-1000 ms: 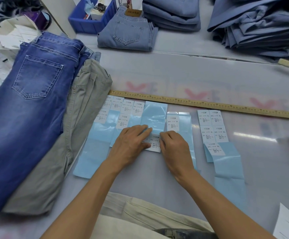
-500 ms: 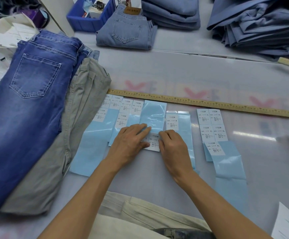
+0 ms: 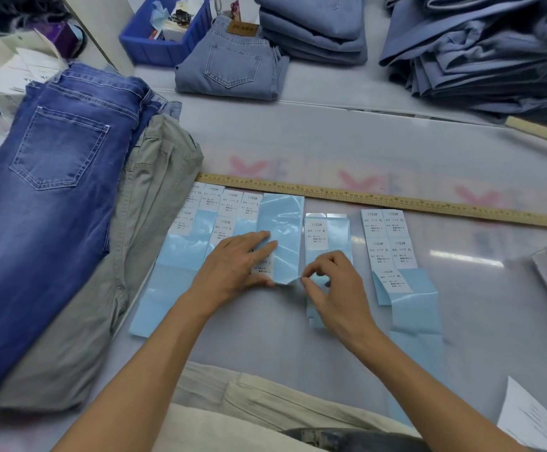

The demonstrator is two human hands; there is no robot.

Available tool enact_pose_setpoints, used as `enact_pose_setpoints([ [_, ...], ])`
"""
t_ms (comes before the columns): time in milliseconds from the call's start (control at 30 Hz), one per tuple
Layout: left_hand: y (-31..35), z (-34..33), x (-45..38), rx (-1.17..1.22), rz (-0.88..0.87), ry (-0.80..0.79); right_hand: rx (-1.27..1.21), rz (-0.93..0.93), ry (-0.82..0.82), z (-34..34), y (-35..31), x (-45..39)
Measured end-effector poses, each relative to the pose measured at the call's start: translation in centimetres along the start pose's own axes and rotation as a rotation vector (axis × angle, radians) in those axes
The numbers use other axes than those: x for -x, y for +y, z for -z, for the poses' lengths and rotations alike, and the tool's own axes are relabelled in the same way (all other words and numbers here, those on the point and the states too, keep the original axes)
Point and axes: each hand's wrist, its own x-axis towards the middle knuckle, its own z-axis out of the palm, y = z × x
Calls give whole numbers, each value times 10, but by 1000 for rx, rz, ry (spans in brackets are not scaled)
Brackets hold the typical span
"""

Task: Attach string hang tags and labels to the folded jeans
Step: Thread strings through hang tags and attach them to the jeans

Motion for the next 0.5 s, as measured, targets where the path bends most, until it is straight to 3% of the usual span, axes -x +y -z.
enact_pose_setpoints([
  [167,3,7,-1,-31,15,-50,-319,-198,160,97,-13,41],
  [267,18,15,0,-91,8,-57,-441,-210,262,163,-20,85],
  [400,65,30,-6,-119,-54,24,-461,-253,525,222,-11,146],
  [500,136,26,-24,-23,-176,179,-425,-374,766,248,5,193],
])
